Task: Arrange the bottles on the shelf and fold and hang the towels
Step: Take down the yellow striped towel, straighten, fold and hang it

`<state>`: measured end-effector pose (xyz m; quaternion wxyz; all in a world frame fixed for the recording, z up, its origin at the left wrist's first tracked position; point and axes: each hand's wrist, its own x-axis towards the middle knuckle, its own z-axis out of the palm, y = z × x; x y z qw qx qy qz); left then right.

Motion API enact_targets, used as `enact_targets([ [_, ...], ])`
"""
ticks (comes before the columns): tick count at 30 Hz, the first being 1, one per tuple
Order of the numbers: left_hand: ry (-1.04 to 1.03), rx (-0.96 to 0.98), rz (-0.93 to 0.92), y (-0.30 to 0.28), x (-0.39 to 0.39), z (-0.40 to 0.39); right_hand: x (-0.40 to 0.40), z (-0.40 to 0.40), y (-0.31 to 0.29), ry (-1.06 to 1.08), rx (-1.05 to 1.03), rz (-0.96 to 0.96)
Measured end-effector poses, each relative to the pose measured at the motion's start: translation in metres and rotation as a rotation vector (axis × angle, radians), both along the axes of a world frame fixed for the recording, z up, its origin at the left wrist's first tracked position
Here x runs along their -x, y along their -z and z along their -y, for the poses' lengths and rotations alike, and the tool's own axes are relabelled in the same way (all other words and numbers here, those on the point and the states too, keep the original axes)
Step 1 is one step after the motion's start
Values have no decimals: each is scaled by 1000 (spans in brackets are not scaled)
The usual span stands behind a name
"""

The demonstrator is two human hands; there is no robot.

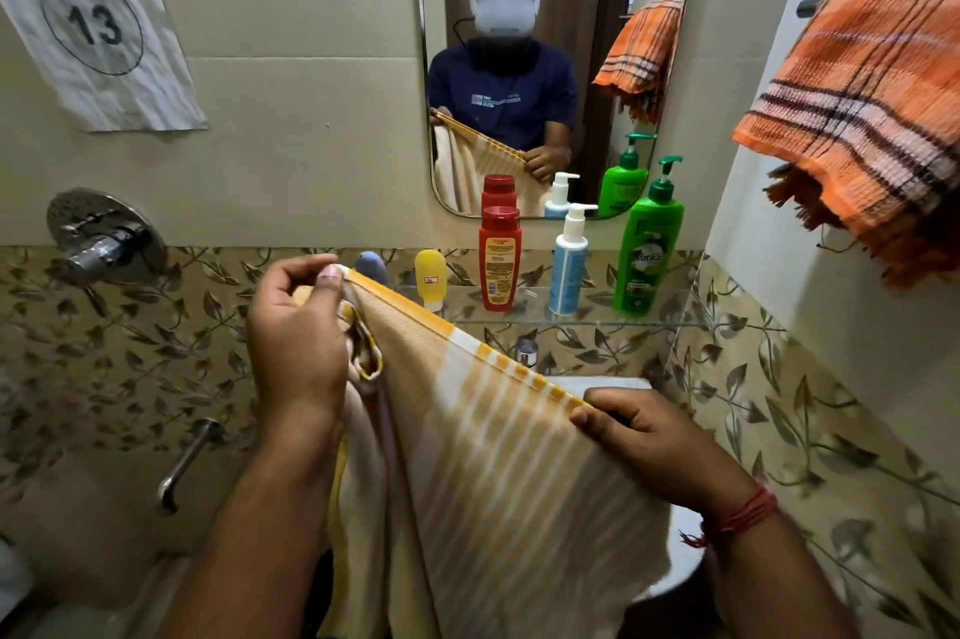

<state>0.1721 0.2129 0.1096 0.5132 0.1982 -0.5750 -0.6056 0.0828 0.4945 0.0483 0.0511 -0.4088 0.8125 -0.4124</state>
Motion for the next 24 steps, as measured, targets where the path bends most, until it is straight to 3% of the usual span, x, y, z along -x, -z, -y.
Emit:
enact_targets([
  [8,-172,30,41,1,-23,8,2,-12,9,68,0,-96],
  [13,-41,429,345,5,-35,0,-10,-6,2,121,103,-142],
  [15,105,560,426,6,-37,-14,-19,6,-9,73,82,-228],
  [19,798,582,437,15,-36,-52,-34,30,-33,-72,-38,-377],
  [21,932,556,402,24,-38,-65,-39,35,-43,-114,-67,-434],
  [24,945,481,326,33,-42,-68,-46,30,-55,-141,-49,-443],
])
